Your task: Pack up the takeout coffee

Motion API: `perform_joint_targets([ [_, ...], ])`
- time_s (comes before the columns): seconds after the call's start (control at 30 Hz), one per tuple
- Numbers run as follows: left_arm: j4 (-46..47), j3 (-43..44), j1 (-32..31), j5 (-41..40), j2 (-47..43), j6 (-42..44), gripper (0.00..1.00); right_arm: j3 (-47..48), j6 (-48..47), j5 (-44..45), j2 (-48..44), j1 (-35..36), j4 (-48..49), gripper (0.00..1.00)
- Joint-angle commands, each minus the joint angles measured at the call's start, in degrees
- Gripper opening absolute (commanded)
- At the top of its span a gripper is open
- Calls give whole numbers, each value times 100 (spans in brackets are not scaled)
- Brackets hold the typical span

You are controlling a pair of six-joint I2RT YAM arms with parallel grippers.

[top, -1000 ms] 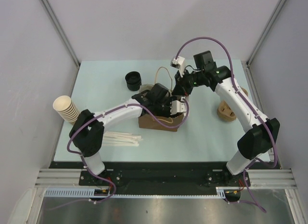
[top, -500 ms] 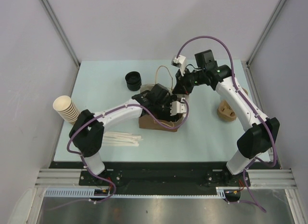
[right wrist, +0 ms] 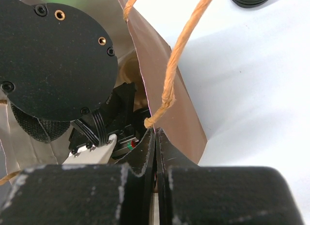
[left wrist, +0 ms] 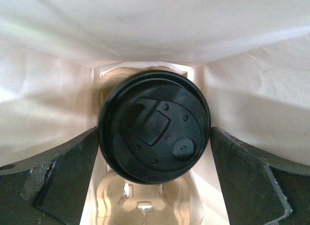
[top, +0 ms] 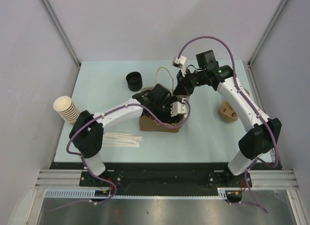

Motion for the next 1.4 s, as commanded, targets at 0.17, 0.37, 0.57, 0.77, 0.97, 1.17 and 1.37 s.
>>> perform_joint_targets([
  [0.17, -156, 459, -40, 0, -436, -104, 100, 119, -28, -142, 80, 67, -475, 0],
  [0.37, -121, 538, -40, 0, -480, -122, 99, 162, -45, -107, 88, 58, -502, 0],
  [0.57, -68, 565, -40, 44, -559, -131, 100, 215, -98, -81, 106, 67, -572, 0],
  [0.77, -138, 644, -23, 97, -647, -131, 100, 233, -159, -90, 141, 67, -616, 0],
  [0.97, -358, 793, 56, 255, -682, -131, 100, 312, -204, -107, 176, 67, -668, 0],
  [1.17, -366, 837, 91, 290, -823, -87, 99, 347, -230, -116, 185, 67, -695, 0],
  [1.37, -367, 890, 109, 334, -893, -87, 100, 356, -248, -107, 211, 67, -704, 0],
])
